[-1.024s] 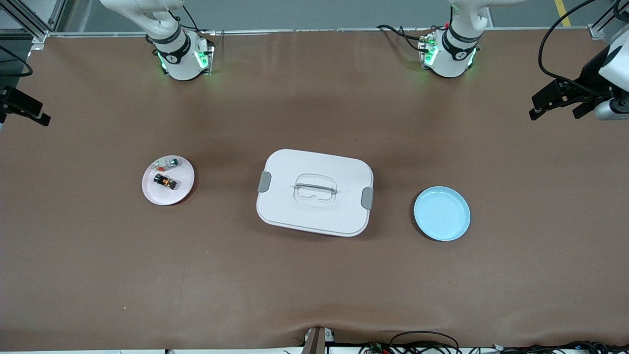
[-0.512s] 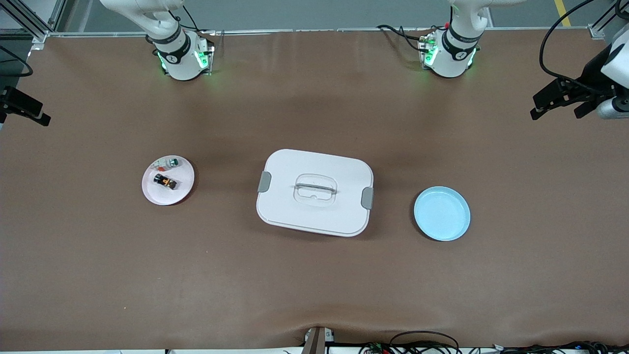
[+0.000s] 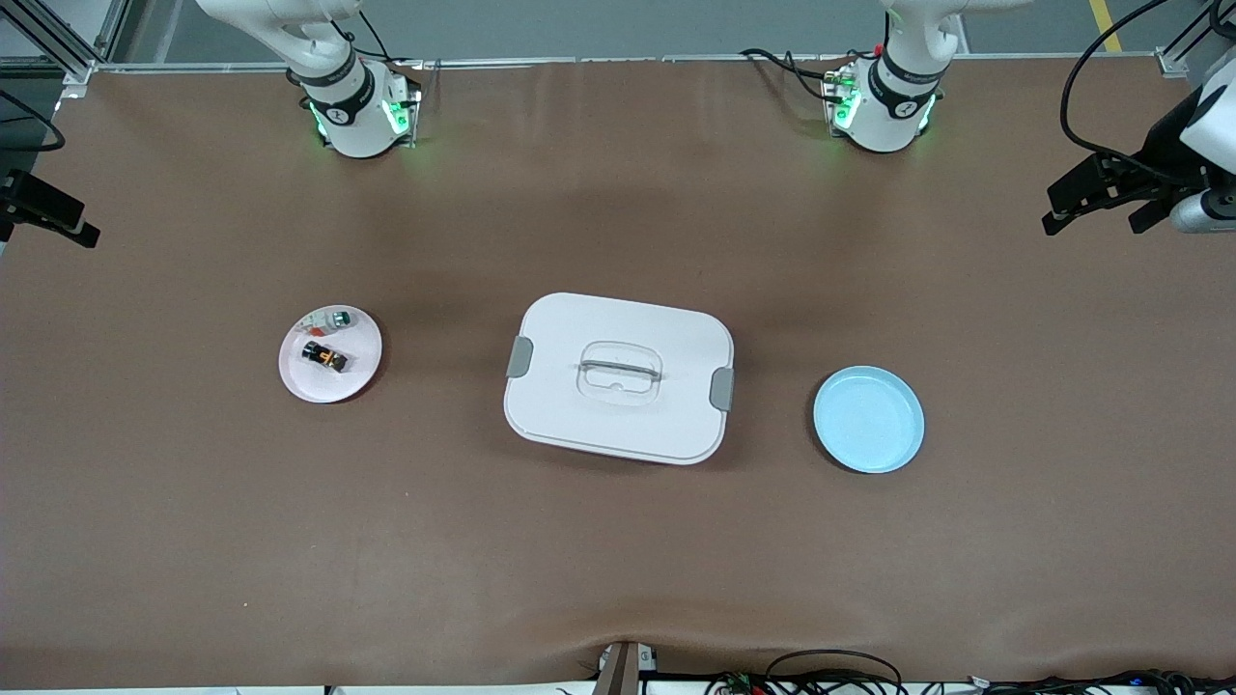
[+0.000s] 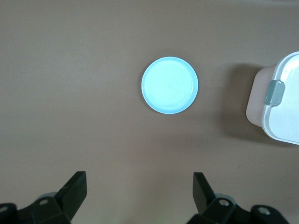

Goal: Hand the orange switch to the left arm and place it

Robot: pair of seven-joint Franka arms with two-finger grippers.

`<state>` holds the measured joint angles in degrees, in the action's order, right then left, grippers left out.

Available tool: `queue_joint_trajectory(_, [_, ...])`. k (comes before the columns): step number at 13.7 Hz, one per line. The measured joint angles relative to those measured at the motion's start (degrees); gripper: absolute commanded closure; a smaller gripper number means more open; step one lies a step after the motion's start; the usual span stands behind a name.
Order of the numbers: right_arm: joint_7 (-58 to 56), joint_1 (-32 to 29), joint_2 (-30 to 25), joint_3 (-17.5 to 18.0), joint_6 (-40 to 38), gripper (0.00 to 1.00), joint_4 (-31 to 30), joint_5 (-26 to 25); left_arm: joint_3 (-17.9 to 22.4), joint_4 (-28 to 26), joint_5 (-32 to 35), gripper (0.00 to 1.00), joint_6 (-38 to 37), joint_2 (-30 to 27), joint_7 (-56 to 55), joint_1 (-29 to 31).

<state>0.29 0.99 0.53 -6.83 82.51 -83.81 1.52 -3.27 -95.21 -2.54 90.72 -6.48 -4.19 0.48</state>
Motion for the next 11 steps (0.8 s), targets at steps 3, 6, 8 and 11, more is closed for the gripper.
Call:
queue_joint_trajectory(3, [0.1, 0.03, 2.16, 0.06, 0.68, 0.0, -0.12, 0.01, 0.01, 0.03, 0.0, 0.0, 0.0, 0.02, 0.12, 0.03])
queue_joint_trajectory(6, [0.16, -0.04, 3.34, -0.01, 1.59, 0.0, -0.22, 0.02, 0.0, 0.04, 0.0, 0.0, 0.0, 0.02, 0.19, -0.01])
queue_joint_trajectory(8, [0.22, -0.27, 3.74, -0.1, 1.78, 0.0, -1.34, 0.02, 0.0, 0.06, 0.0, 0.0, 0.0, 0.02, 0.19, -0.01])
queue_joint_trajectory(11, [1.75, -1.19, 4.0, -0.49, 6.84, 0.0, -7.46, 0.02, -0.01, 0.36, 0.0, 0.0, 0.0, 0.04, 0.21, -0.04])
